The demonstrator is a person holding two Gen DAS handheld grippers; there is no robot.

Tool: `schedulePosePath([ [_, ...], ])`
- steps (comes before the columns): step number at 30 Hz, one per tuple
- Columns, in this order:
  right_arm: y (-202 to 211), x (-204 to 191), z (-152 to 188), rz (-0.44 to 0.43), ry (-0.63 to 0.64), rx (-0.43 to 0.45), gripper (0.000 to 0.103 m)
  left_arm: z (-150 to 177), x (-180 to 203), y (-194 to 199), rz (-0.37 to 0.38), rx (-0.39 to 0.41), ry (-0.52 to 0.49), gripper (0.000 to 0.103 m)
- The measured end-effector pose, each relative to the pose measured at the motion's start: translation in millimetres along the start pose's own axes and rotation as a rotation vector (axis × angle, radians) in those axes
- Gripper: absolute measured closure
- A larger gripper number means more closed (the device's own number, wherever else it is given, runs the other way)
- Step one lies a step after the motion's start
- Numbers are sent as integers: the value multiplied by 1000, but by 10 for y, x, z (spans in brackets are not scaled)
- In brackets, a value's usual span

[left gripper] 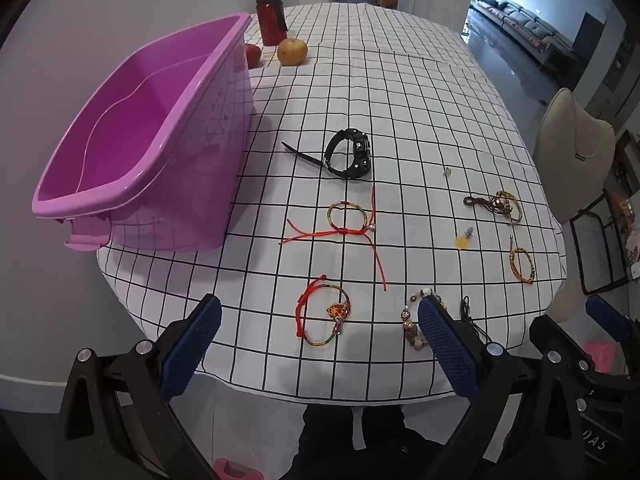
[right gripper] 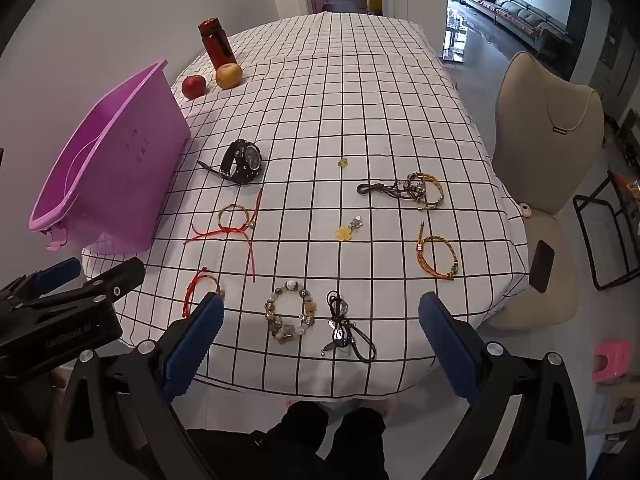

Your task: Organize jewelry

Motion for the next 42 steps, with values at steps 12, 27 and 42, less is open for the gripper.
schedulePosePath([
  [12,66,27,-2,2,4,3,9,-7,23,40,-6,11,-4,6],
  [27,71,52,-14,-3,5,4,9,-17,46,44,-12,12,-3,6],
  [42,63,48,-18,-3,6,3,9,-20,54,49,-12,11,-6,6],
])
Point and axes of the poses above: each gripper's, at about its wrist camera, not at the fingertips, and y roughly against the way its jaws point, x to its right, z to its underside, the point moved 7 cm from there along -y, roughly the way its jaws point, and after that the axes turned 6 degrees about x, right-handed, at the moved point
